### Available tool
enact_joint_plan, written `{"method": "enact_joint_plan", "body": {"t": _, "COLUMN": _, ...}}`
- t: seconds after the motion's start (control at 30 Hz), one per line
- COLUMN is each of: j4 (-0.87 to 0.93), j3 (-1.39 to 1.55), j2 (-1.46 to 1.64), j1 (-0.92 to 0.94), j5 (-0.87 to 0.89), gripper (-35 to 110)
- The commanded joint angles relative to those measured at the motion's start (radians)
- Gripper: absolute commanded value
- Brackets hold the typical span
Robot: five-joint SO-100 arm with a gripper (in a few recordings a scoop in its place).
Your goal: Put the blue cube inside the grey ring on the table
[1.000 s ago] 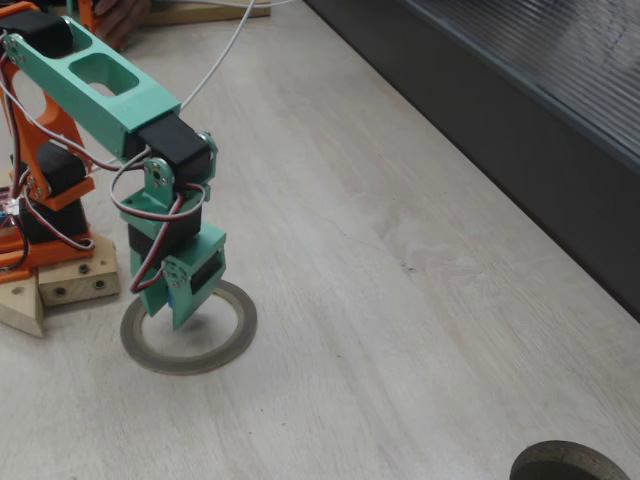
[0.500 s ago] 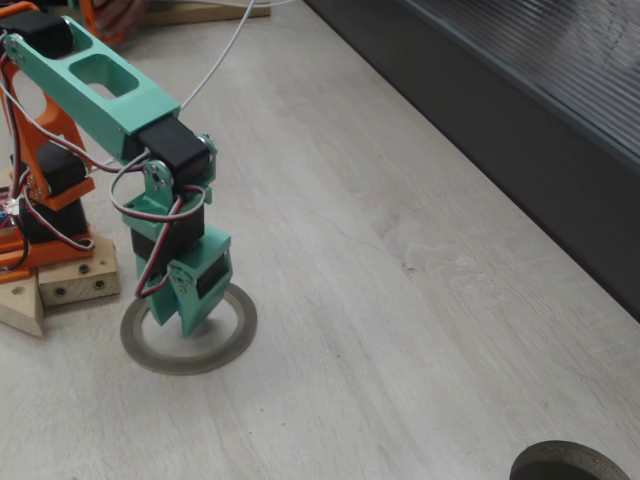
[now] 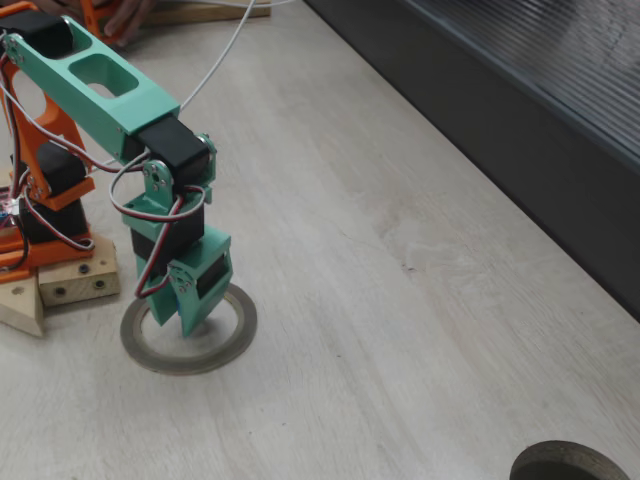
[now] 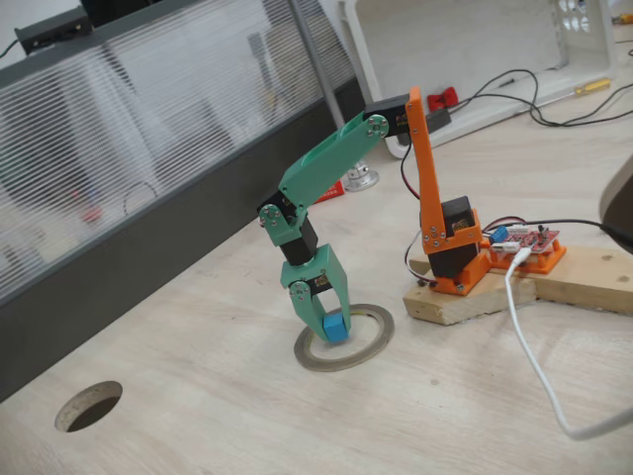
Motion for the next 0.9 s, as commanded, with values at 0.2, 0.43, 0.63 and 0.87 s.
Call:
{"method": "enact_joint_plan", "body": {"t": 0.2, "j4": 0.006, "j3": -0.003, "j2": 0.040, "j1": 0.021, "j5": 0.002, "gripper": 21}}
{"method": "enact_joint_plan", "body": {"t": 0.43, "j4": 0.008, "j3": -0.008, "j2": 0.040, "j1": 0.021, "j5": 0.000, "gripper": 25}}
{"method": "enact_joint_plan", "body": {"t": 0.63, "j4": 0.089, "j3": -0.008, "j2": 0.029, "j1": 0.021, "j5": 0.000, "gripper": 41}}
{"method": "enact_joint_plan", "body": {"t": 0.87, "j4": 0.138, "j3": -0.011, "j2": 0.038, "j1": 0.023, "j5": 0.000, "gripper": 47}}
